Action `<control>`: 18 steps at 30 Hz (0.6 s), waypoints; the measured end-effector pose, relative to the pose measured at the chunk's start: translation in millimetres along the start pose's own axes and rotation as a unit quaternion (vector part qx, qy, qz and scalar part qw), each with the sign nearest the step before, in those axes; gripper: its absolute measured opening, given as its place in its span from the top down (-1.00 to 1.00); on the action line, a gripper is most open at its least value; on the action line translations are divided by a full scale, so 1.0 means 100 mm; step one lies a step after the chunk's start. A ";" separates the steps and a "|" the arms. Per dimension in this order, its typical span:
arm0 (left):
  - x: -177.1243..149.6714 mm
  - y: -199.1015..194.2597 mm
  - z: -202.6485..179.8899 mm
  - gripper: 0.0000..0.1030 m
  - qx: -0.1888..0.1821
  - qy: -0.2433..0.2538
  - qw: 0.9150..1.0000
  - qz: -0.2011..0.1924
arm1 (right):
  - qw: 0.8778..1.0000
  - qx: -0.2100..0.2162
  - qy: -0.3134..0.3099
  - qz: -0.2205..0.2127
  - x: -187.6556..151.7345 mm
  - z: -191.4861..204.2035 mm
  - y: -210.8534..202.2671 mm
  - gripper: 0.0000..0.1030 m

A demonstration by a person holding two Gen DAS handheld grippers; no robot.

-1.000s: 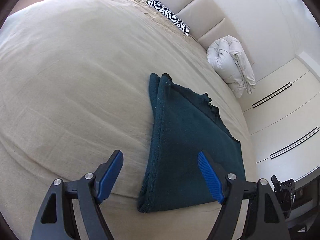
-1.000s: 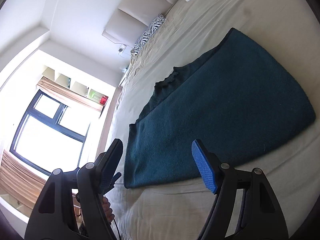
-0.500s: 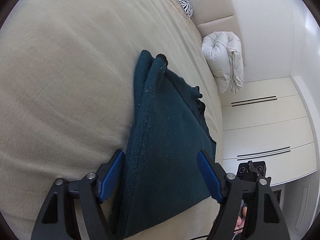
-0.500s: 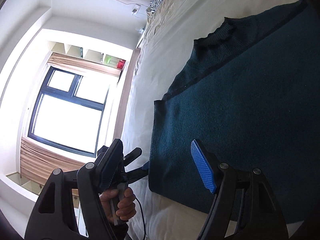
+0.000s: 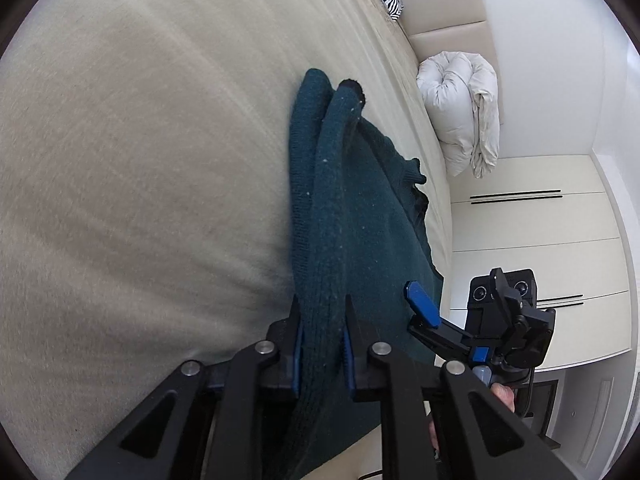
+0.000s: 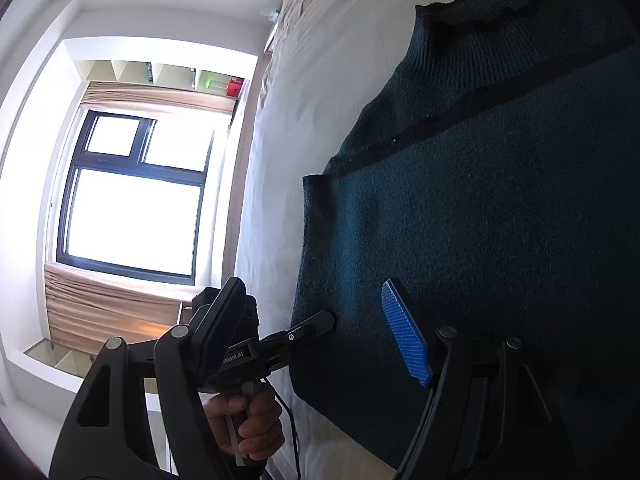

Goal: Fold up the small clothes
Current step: 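Grasp one side edge of the folded sweater with the left gripper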

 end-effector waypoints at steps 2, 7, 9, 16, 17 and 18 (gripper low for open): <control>-0.01 -0.02 0.01 0.69 -0.004 -0.003 1.000 -0.005 | 1.000 -0.017 0.003 0.013 -0.01 -0.06 0.08 -0.32; 0.01 -0.05 0.02 0.70 -0.006 -0.009 1.000 -0.008 | 0.999 -0.025 0.015 0.018 0.03 -0.20 0.16 -0.16; 0.01 -0.07 0.03 0.70 -0.005 -0.010 1.000 -0.009 | 0.999 -0.032 0.007 0.015 0.02 -0.25 0.18 0.07; -0.01 -0.16 -0.31 0.71 0.002 0.013 1.000 -0.019 | 0.999 0.009 0.045 -0.011 0.10 -0.39 -0.03 0.10; -0.01 -0.17 -0.43 0.71 0.002 0.023 1.000 -0.020 | 0.998 0.024 0.049 -0.028 0.14 -0.38 -0.15 -0.12; -0.03 -0.18 -0.57 0.71 0.001 0.035 0.999 -0.022 | 0.997 0.041 0.054 -0.046 0.19 -0.37 -0.29 -0.27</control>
Point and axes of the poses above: each gripper's, at about its wrist camera, not at the fingertips, and y roughly the way its jaws point, z to its left, x to its top, the point moved 4 cm from there along y, roughly the way its jaws point, and after that the axes turned 10 degrees about -z, right-handed, at the moved point
